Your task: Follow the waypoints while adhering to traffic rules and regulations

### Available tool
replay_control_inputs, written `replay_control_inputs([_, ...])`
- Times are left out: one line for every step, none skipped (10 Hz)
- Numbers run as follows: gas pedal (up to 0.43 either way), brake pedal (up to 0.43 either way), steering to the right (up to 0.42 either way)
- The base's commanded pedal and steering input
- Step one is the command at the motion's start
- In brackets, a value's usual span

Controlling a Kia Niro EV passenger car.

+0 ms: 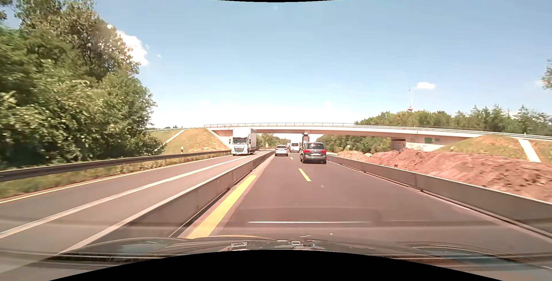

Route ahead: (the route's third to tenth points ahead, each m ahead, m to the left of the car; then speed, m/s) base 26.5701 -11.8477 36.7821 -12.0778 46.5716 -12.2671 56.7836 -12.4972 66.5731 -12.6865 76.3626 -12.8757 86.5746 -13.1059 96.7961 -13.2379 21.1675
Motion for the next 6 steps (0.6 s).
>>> replay_control_inputs([0.067, 0.0, 0.001])
replay_control_inputs([0.067, 0.0, 0.001])
replay_control_inputs([0.067, 0.0, 0.001])
replay_control_inputs([0.067, 0.0, 0.001])
replay_control_inputs([0.067, 0.0, 0.001])
replay_control_inputs([0.067, 0.0, 0.001])
